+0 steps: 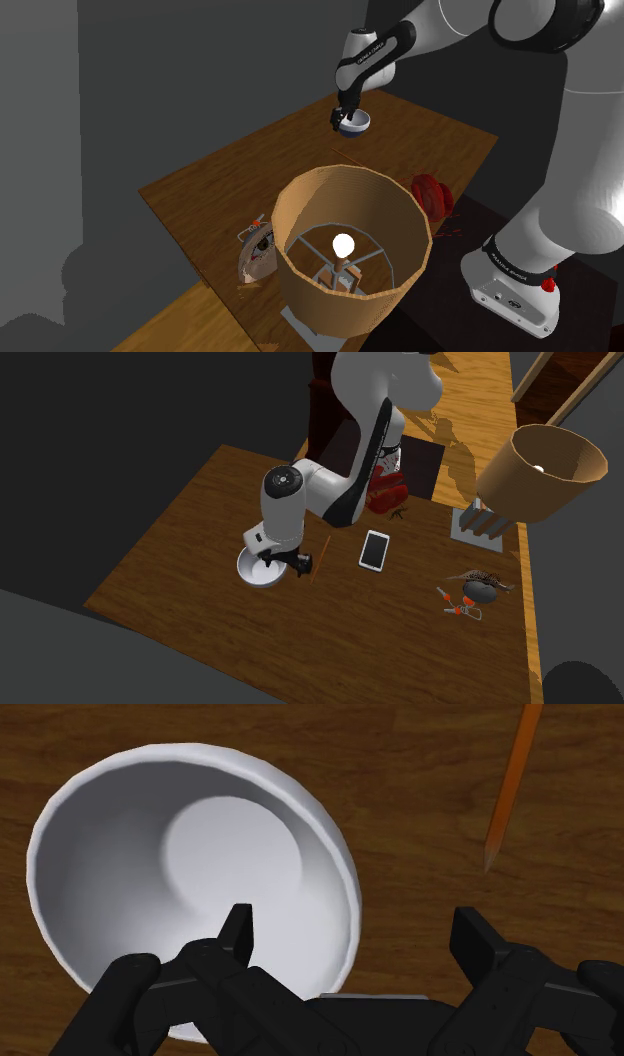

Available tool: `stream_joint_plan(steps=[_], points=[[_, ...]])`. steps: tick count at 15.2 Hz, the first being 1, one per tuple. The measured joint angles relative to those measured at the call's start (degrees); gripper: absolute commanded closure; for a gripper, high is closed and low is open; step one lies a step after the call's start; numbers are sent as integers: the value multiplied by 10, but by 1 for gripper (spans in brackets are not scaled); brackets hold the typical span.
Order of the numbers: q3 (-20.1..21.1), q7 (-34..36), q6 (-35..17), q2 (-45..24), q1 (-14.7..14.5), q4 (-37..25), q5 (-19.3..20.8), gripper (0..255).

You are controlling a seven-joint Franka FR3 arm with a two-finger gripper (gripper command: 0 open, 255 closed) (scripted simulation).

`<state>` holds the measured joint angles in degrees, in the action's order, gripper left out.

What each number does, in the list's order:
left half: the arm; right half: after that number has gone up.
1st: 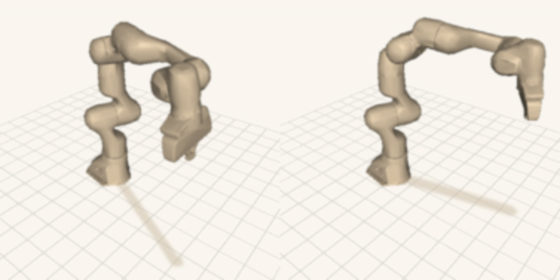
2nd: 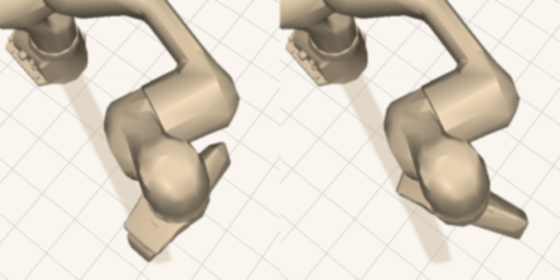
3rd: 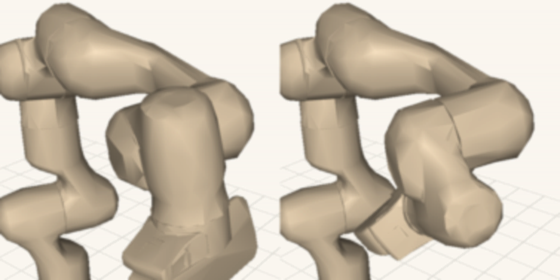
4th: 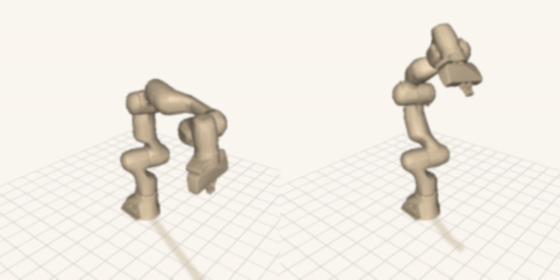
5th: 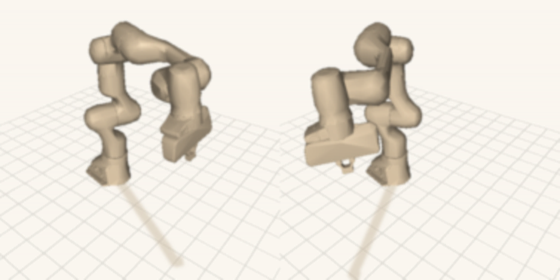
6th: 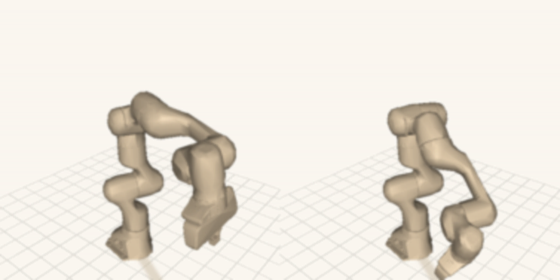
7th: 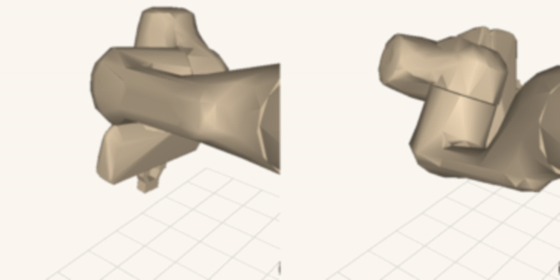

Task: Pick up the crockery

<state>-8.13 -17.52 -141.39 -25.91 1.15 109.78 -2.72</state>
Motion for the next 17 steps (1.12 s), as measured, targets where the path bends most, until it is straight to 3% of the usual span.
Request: stream_joint_plan(steps=[10, 17], points=[[0, 0, -2, -1, 0, 0, 0, 255], [-3, 2, 33, 28, -2, -5, 5, 255]])
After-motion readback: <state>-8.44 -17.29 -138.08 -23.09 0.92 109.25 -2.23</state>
